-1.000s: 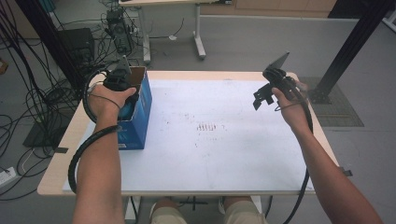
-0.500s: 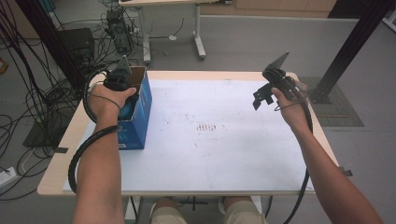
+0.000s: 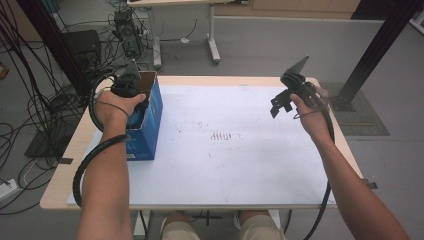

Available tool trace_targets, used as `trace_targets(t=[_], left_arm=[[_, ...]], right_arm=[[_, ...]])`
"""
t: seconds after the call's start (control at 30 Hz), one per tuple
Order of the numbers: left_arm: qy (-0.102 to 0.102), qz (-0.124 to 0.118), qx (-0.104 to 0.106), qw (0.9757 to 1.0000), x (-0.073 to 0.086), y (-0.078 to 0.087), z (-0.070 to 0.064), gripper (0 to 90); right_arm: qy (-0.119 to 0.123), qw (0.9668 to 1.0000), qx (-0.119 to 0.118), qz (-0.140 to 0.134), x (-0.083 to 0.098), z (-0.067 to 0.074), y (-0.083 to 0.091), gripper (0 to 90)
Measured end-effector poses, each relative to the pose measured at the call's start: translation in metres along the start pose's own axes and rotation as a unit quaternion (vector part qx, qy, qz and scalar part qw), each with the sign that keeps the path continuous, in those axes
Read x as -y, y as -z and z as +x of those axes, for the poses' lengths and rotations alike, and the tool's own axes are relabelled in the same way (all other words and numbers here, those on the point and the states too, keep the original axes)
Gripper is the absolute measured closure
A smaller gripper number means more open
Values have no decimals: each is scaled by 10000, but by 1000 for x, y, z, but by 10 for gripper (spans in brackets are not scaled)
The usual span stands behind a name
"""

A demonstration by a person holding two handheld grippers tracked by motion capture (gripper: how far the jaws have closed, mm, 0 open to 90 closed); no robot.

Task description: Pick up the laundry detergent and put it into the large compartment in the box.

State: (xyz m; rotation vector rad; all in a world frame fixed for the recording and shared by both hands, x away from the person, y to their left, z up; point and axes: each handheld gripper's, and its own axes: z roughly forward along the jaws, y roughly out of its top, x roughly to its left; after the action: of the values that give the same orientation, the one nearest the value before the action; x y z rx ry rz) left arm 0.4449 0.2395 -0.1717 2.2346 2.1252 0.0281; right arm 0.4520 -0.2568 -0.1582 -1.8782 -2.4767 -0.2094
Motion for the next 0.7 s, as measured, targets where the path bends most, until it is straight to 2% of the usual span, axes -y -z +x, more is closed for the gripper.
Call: trace_targets(t=[0.7], left_arm=[[-25,-7,-12,10000,0,0,0,388]], right_arm=[[9,10000,-6,-11,1,0,0,44]])
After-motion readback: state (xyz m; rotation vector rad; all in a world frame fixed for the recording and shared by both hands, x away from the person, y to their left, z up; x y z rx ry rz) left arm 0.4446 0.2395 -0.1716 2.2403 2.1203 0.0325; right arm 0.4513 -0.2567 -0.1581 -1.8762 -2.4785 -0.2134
